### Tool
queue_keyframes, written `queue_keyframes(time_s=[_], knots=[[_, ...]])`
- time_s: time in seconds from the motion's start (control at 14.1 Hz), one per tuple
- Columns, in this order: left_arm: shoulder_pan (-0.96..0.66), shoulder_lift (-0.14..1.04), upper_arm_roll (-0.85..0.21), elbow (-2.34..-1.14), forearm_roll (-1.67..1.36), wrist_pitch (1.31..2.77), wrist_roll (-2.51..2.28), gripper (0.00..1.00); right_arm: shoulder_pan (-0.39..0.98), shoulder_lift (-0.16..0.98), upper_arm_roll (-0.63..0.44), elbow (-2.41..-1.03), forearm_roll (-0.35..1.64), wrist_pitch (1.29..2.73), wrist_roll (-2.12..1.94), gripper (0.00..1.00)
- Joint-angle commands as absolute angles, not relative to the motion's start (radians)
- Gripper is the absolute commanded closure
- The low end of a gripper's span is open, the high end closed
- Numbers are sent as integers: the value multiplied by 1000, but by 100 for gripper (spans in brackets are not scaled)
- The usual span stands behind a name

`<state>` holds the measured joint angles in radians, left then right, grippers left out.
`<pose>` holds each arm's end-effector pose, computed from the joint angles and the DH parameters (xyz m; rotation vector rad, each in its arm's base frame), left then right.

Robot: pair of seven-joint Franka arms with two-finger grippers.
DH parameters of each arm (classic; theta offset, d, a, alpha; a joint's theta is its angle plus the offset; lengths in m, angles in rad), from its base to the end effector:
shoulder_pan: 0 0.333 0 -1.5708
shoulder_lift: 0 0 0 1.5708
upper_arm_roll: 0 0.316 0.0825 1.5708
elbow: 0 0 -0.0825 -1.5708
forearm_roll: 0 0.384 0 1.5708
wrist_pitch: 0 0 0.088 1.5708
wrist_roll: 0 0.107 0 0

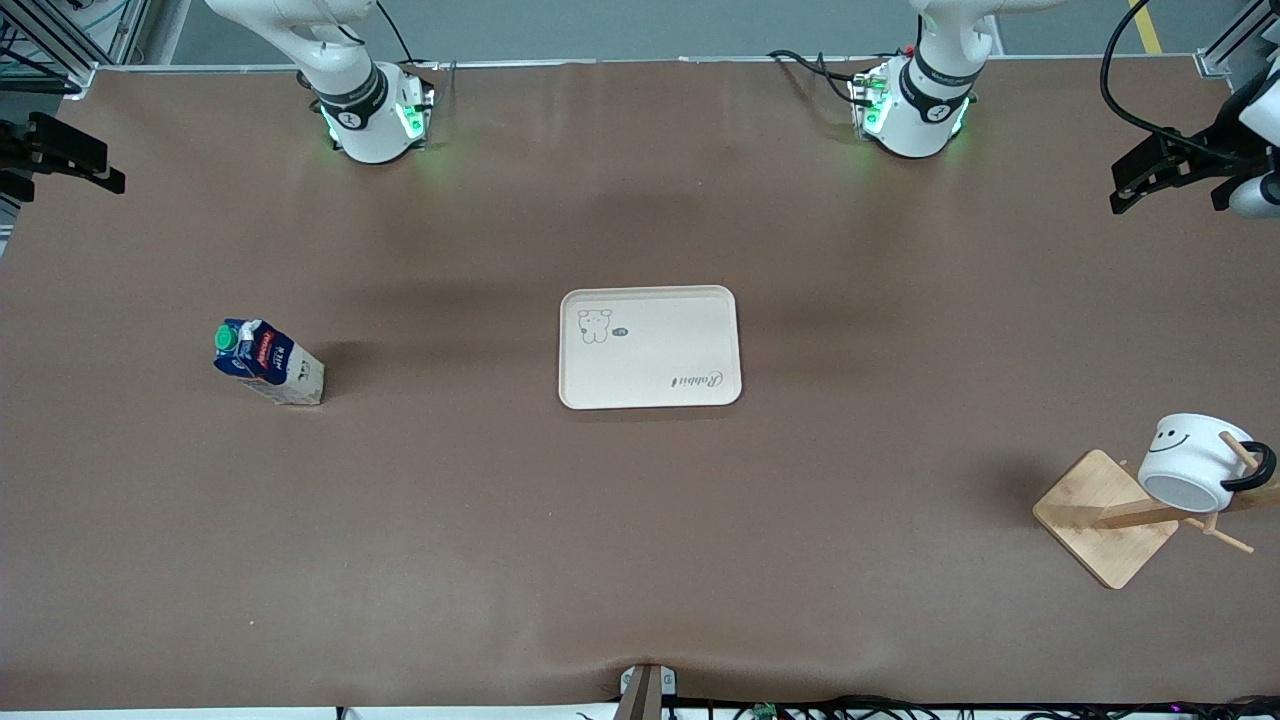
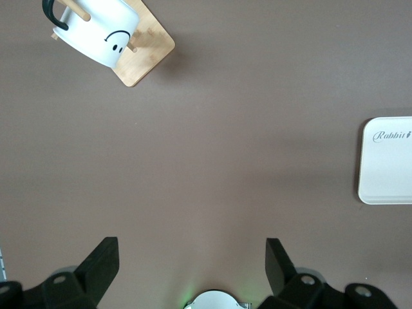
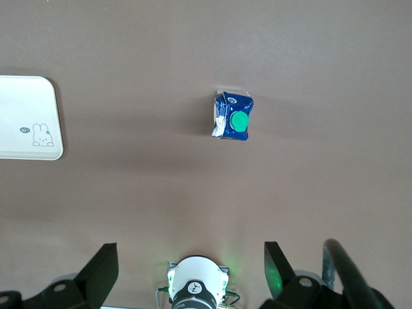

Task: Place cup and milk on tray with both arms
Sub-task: 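Move the left gripper toward the white mug on the wooden stand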

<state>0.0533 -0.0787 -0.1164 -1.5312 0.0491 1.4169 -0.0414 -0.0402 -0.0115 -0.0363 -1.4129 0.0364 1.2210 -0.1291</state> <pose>0.5124 -0.0294 0.6716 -3.0815 0.0224 0.0509 0.5097 -0.0344 0.6750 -3.0743 -0.0954 0.2711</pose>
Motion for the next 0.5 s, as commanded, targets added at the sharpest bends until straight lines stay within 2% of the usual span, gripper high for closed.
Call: queue_keyframes(time_s=[0.0,0.43], knots=[[52,-72,-120,-1509,54,1407,-40,0,-60,-21,-29,-1427,55,1212,-126,0],[60,-64,-117,-1509,55,1414,-46,0,-60,-21,-29,-1428,55,1206,-126,0]])
